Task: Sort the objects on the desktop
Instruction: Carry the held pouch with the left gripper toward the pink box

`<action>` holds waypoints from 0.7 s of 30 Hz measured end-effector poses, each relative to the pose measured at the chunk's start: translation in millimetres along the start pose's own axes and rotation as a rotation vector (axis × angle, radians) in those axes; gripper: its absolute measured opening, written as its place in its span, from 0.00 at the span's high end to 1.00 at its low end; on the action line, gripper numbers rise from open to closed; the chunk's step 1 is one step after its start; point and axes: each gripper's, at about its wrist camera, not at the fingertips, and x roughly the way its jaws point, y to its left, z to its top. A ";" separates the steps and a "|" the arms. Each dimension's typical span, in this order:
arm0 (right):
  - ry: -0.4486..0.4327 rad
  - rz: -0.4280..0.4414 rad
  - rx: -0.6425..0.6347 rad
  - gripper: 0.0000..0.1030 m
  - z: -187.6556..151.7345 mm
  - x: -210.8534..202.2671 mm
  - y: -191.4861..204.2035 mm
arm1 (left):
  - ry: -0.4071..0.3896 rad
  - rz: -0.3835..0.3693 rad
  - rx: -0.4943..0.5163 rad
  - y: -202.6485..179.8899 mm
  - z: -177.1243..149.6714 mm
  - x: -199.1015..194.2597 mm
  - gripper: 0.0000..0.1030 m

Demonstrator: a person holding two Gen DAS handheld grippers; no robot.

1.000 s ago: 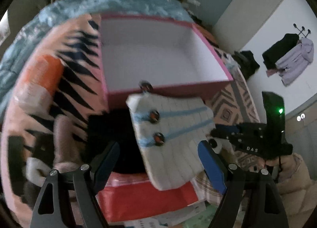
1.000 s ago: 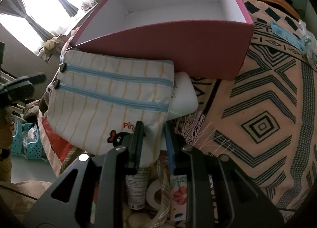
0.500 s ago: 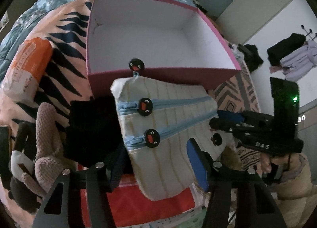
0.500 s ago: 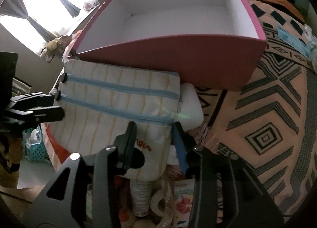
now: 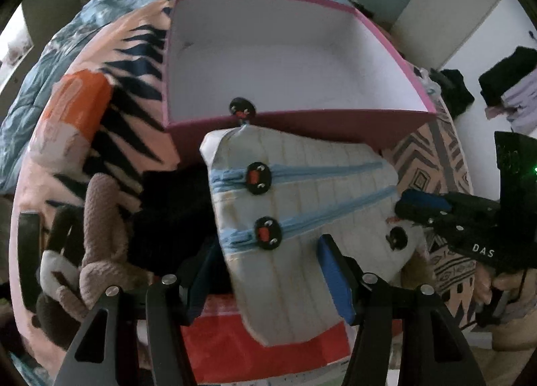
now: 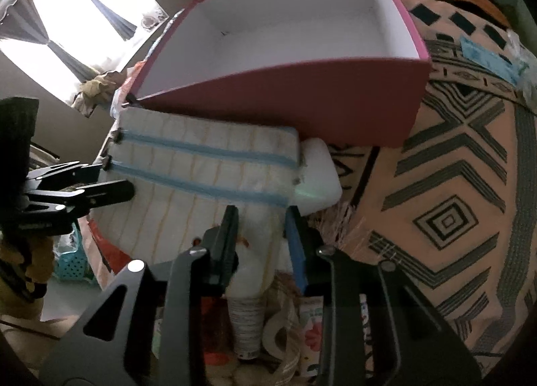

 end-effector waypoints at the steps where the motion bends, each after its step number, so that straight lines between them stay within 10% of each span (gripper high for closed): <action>1: 0.002 -0.006 0.003 0.69 -0.2 0.2 -0.7 | -0.003 -0.010 -0.004 1.9 -1.4 -2.0 0.40; 5: 0.015 -0.004 0.008 0.68 -0.3 2.3 -1.5 | -0.004 -0.018 0.004 5.1 -3.3 -5.1 0.43; 7: 0.023 0.012 0.005 0.66 -0.1 5.1 -0.3 | 0.003 -0.028 -0.008 6.3 -2.7 -3.0 0.60; 21: -0.009 0.041 -0.011 0.64 -2.4 -6.4 10.6 | -0.027 0.034 0.001 -12.5 -0.4 -2.2 0.53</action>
